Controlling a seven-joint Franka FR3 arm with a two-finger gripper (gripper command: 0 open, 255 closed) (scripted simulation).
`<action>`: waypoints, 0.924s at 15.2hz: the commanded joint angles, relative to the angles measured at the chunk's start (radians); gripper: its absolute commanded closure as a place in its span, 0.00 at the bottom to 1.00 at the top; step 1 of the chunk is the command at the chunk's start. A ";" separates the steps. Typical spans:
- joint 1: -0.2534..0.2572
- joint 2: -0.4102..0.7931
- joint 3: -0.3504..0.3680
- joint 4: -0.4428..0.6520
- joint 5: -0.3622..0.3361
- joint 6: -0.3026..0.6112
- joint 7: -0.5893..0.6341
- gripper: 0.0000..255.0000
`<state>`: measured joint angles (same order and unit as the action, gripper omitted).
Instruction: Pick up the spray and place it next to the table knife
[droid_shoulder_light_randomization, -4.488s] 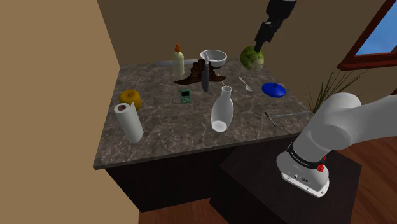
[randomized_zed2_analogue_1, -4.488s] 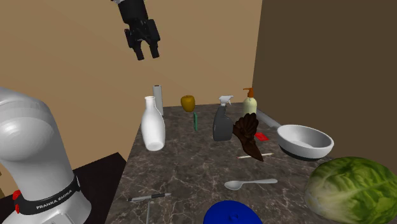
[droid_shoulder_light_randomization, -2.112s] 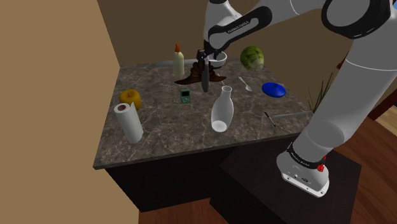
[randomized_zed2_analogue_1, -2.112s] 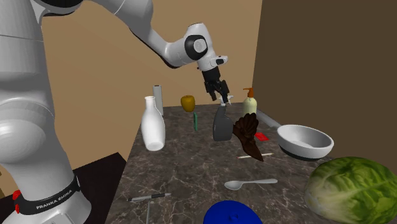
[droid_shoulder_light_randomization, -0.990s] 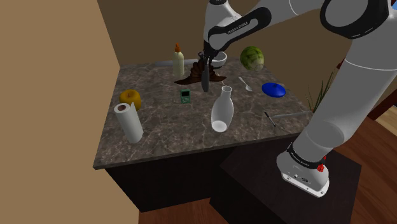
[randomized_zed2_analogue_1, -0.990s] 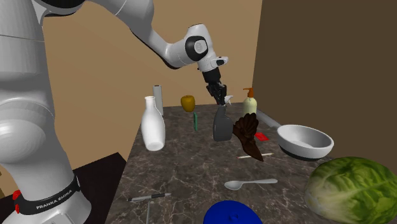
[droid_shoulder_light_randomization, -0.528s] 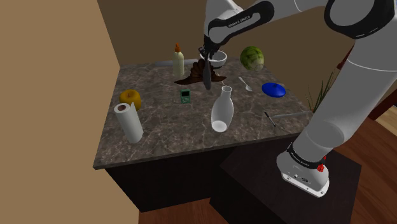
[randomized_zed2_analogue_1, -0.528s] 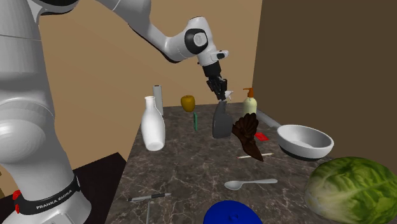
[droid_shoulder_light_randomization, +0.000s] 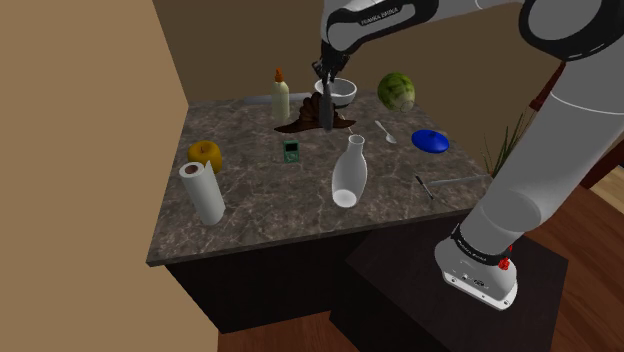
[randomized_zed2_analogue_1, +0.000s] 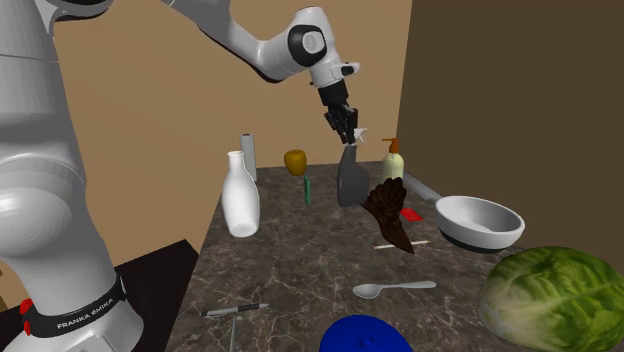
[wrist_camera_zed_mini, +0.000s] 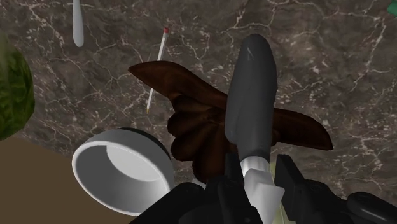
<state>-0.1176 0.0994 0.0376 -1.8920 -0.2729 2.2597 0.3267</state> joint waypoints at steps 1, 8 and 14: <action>0.000 -0.008 0.001 0.021 0.006 -0.028 -0.009 1.00; 0.001 -0.024 0.004 0.094 0.022 -0.115 -0.033 1.00; 0.003 -0.030 0.005 0.167 0.032 -0.192 -0.051 1.00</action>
<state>-0.1148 0.0724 0.0429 -1.7341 -0.2425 2.0790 0.2786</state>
